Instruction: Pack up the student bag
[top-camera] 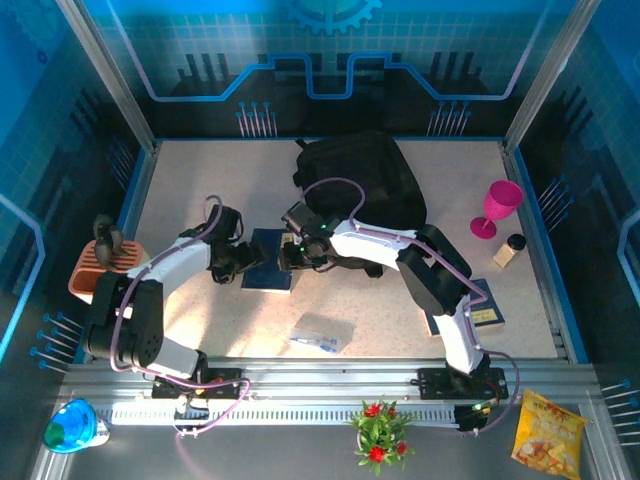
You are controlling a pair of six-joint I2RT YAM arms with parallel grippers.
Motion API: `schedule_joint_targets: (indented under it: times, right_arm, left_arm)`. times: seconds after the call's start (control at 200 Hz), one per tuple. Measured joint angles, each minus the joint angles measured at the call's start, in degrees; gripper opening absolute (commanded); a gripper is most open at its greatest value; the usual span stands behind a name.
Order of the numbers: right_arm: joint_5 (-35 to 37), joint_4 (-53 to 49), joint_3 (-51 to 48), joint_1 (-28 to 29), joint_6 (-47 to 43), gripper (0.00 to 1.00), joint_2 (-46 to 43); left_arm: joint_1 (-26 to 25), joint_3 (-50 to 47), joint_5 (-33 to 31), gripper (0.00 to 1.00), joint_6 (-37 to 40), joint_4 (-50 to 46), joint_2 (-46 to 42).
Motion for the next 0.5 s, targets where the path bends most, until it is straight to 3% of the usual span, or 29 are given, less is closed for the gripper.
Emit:
schedule_joint_targets:
  times: [0.305, 0.365, 0.5]
  right_arm:
    - [1.2, -0.1, 0.4, 0.0, -1.8, 0.31, 2.0]
    - [1.7, -0.4, 0.5, 0.0, -2.0, 0.31, 2.2]
    - [3.7, -1.3, 0.9, -0.3, -2.2, 0.30, 2.4]
  left_arm:
    - [0.5, 0.1, 3.8, 0.73, 1.8, -0.2, 3.8]
    - [0.6, 0.1, 5.1, 0.64, 1.8, 0.0, 3.8]
    - [0.4, -0.4, 10.5, 0.54, 3.0, 0.0, 3.8]
